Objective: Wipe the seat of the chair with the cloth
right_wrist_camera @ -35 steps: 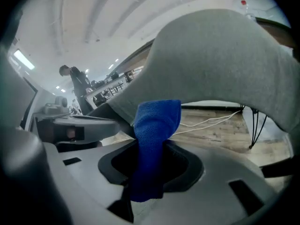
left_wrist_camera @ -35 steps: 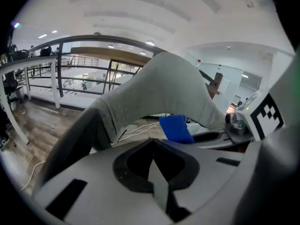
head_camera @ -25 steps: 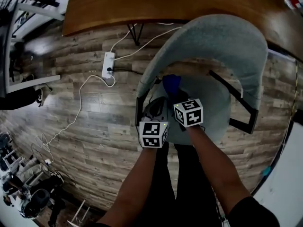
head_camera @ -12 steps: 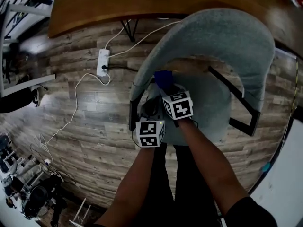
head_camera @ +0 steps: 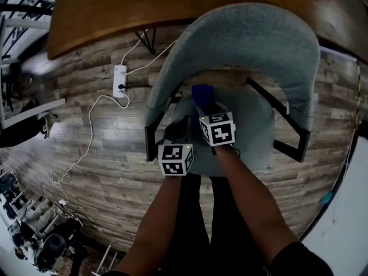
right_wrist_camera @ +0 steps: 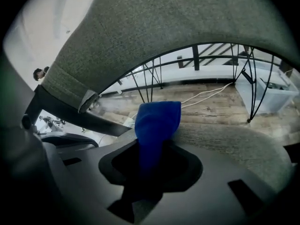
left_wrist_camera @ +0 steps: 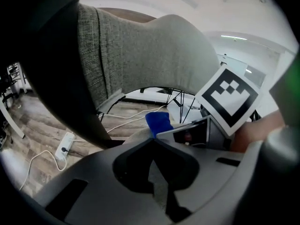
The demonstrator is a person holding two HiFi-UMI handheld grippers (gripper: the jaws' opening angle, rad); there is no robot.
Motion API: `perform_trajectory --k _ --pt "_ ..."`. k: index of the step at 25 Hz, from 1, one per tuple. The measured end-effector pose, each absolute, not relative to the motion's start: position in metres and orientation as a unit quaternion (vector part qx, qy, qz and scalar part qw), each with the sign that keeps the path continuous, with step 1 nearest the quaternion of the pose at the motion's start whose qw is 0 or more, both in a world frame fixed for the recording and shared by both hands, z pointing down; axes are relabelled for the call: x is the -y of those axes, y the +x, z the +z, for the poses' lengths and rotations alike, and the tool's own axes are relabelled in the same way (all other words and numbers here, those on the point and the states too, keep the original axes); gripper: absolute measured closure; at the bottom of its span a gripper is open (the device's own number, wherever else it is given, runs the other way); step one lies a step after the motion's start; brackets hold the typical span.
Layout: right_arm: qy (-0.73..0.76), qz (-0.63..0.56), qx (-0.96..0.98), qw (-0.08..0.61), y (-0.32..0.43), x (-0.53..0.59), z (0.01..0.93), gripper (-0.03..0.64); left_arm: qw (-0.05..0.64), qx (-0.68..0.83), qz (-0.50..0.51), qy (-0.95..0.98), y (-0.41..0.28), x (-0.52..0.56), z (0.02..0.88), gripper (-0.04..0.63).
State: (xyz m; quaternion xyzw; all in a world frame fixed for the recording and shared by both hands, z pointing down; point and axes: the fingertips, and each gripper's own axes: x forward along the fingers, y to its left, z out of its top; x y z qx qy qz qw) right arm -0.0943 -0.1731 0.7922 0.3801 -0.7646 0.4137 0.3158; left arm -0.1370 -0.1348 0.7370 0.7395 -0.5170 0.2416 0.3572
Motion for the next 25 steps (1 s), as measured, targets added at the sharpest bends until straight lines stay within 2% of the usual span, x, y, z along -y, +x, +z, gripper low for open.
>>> perform_trajectory --k 25 --pt "0.518 0.443 0.674 0.285 0.094 0.176 0.796 0.482 0.335 0.436 0.265 0.792 -0.047 0.133 0.730 0.597"
